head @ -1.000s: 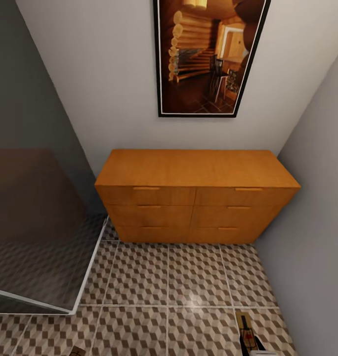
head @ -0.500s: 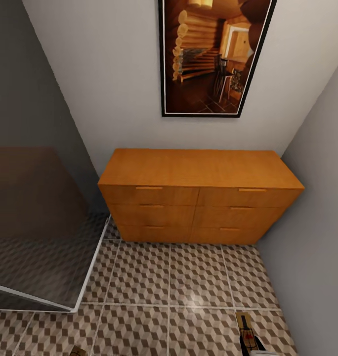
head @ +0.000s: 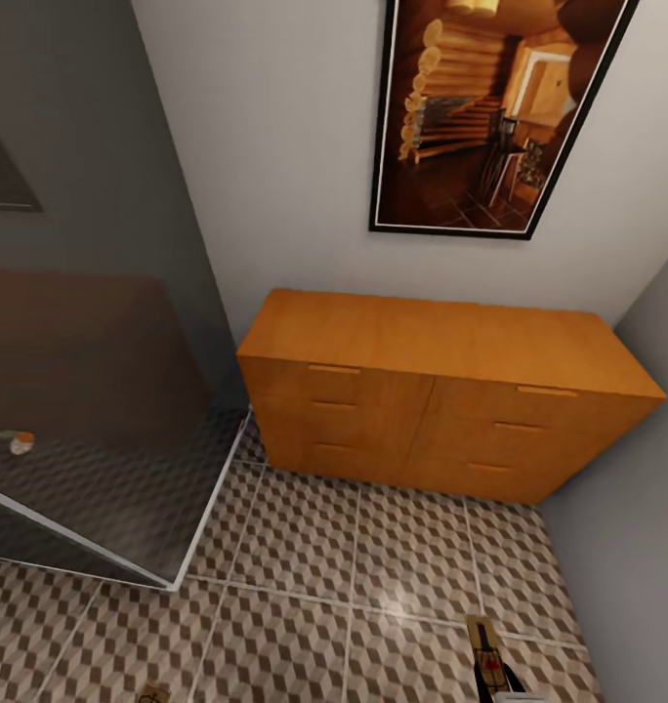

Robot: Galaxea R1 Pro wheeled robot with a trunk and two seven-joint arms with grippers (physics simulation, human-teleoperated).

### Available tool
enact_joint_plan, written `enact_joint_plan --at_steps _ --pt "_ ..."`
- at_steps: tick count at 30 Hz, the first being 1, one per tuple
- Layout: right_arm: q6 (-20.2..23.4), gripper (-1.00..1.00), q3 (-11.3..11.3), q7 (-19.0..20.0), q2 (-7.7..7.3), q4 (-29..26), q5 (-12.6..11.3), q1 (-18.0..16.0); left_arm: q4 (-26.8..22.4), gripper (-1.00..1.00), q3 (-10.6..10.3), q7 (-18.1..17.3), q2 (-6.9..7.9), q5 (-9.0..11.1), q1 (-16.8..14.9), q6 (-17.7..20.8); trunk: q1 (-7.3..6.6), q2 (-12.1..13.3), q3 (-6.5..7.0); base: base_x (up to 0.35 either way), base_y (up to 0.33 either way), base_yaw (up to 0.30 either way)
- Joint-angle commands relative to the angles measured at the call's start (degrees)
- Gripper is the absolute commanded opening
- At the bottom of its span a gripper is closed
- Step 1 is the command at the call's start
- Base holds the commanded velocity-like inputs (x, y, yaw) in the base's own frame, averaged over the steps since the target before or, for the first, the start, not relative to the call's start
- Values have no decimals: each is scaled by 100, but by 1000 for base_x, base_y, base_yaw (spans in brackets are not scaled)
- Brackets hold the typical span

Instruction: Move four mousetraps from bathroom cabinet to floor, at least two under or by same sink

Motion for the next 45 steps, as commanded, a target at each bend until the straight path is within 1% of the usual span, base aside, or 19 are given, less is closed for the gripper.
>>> enact_joint_plan --at_steps 1,19,35,45 --pt "-14 -100 -52 31 0 2 36 -3 22 -100 -49 -4 -2 51 -10 -30 3 -10 -9 0 0 267" --pt "-9 -100 -52 31 0 2 36 -3 22 -100 -49 -4 -10 52 -10 -30 3 -10 -9 -8 0 267" --pt "-9 -100 -52 31 0 2 36 -3 22 -100 -49 -4 -44 52 -10 -30 3 -10 -9 -166 0 267" --pt "-11 -100 -52 31 0 2 36 -3 22 -100 -49 -3 -46 52 -10 -30 3 -10 -9 -35 0 267"
